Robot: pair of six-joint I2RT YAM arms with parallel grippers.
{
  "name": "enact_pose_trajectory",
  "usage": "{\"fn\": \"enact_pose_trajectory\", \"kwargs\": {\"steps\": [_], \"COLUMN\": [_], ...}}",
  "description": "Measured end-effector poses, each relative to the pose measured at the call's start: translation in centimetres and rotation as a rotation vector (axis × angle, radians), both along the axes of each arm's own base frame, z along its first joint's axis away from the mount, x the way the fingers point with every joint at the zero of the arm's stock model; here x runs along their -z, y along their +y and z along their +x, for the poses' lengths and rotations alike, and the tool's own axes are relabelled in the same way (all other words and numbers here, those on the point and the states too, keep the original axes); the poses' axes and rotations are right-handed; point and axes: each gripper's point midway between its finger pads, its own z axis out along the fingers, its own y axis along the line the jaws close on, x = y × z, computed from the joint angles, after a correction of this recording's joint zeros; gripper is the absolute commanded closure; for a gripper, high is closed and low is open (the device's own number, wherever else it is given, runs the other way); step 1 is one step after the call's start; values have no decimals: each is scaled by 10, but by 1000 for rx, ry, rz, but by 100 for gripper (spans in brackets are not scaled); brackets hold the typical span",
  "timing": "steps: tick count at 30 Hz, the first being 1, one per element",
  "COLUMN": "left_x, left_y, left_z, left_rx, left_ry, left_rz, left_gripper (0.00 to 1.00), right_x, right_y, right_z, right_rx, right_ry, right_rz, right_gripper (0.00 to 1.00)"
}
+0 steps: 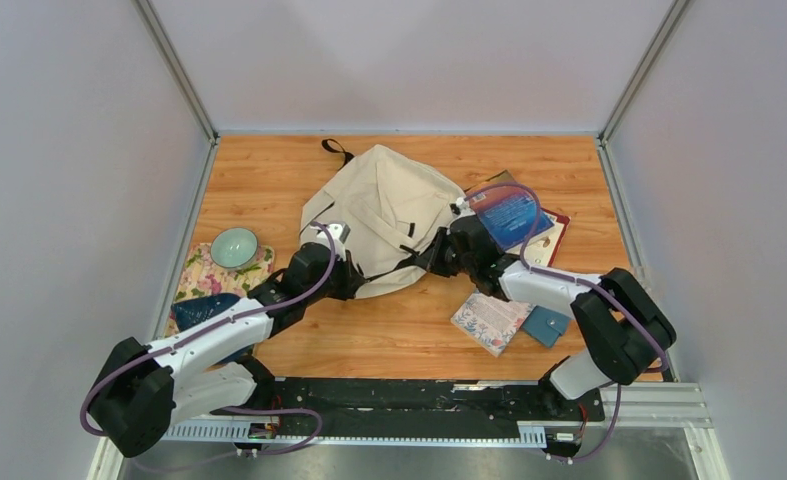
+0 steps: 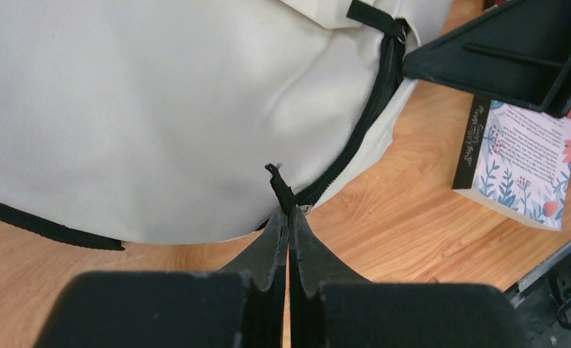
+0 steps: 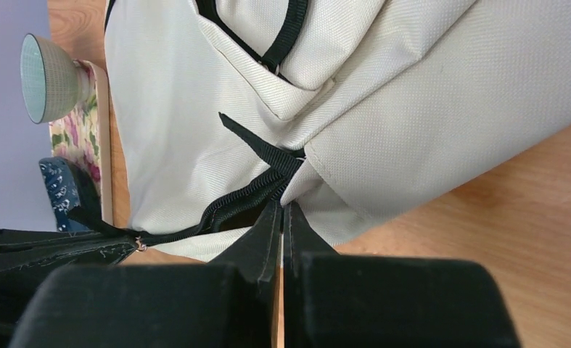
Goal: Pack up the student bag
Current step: Unzip the student bag at the center of the board.
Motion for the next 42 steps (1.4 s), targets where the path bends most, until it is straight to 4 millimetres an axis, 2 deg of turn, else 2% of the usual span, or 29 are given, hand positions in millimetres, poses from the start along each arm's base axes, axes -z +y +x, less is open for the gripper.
{"fn": "enact_pose_trajectory", "kwargs": {"steps": [6, 11, 15, 16, 17, 19, 20, 22, 23, 24, 28, 33, 37, 42], "left_x": [-6, -18, -19, -19, -19, -17, -16, -13, -12, -11, -7, -2, -2, -1], "left_y": [-11, -28, -41, -43, -47, -49, -49, -48, -47, -47, -47, -47, -47, -48], "left_z": [-5, -13, -15, -16, -16, -16, -17, -18, -19, -19, -19, -19, -19, -18], "left_rx": [93, 199, 249, 256, 264, 267, 266, 262, 259, 257, 250, 248, 248, 247], "left_ry": [-19, -32, -22, -19, -14, -6, -2, 11, 14, 18, 34, 49, 49, 50], "left_rz": [-27, -98, -115, -115, -115, -114, -110, -101, -100, -99, -95, -89, -89, -90], "left_gripper": [100, 100, 100, 100, 100, 100, 100, 100, 100, 100, 100, 100, 100, 100], "right_x": [-17, -34, -44, -44, -42, -38, -36, -36, -34, -32, -32, -40, -35, -32], "right_y": [-6, -8, -9, -11, -13, -17, -19, -22, -25, -29, -43, -53, -43, -9], "right_z": [16, 30, 41, 42, 42, 41, 41, 41, 40, 35, 12, -13, -30, -44], "right_rx": [-38, -54, -55, -54, -52, -50, -46, -36, -37, -34, -15, 47, 72, 41], "right_ry": [-68, -104, -114, -111, -104, -84, -81, -77, -77, -72, -54, -42, 13, 61], "right_rz": [-70, -107, -118, -121, -126, -138, -143, -141, -145, -149, -137, -31, 62, 151], "right_gripper": [100, 100, 100, 97, 83, 64, 48, 38, 34, 33, 31, 31, 31, 30]}}
